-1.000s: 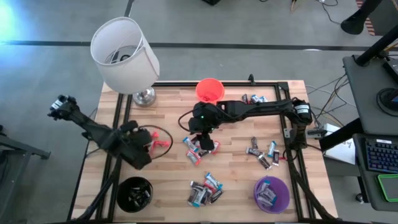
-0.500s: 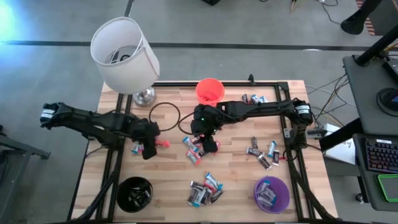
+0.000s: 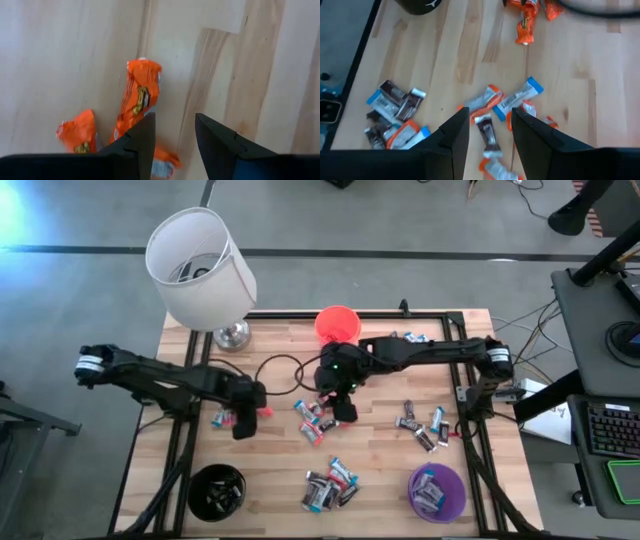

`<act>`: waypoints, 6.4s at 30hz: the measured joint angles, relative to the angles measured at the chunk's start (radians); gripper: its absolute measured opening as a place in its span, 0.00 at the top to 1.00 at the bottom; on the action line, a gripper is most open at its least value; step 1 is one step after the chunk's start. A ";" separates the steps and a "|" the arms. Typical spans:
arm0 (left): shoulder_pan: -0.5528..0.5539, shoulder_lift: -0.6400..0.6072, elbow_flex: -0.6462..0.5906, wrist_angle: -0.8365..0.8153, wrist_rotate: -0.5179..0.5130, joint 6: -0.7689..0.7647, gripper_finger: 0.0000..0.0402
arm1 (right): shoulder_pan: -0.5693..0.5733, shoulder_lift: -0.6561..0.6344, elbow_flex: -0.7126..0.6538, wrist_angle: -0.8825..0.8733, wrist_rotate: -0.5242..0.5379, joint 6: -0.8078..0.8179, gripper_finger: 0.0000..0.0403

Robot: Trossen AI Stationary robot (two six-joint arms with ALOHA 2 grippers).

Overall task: Organize candy in baskets
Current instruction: Put the orange chocolate into the orange bucket

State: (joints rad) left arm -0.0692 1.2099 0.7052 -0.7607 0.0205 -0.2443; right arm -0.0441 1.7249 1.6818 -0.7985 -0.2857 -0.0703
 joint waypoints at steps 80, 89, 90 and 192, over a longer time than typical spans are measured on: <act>0.151 0.234 0.052 0.089 0.100 0.045 0.99 | 0.000 -0.310 -0.001 -0.270 0.184 0.096 0.66; 0.150 0.209 0.200 -0.034 0.098 0.049 1.00 | 0.000 -0.310 -0.001 -0.274 0.183 0.151 0.66; 0.148 0.208 0.226 -0.048 0.098 0.052 1.00 | 0.002 -0.311 0.000 -0.286 0.180 0.170 0.66; 0.135 0.194 0.686 0.113 -0.247 0.383 1.00 | -0.061 -0.137 -0.013 0.183 0.237 0.723 0.98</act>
State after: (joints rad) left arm 0.0654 1.4044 1.3914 -0.6481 -0.2268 0.1383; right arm -0.1055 1.5883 1.6684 -0.6156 -0.0490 0.6523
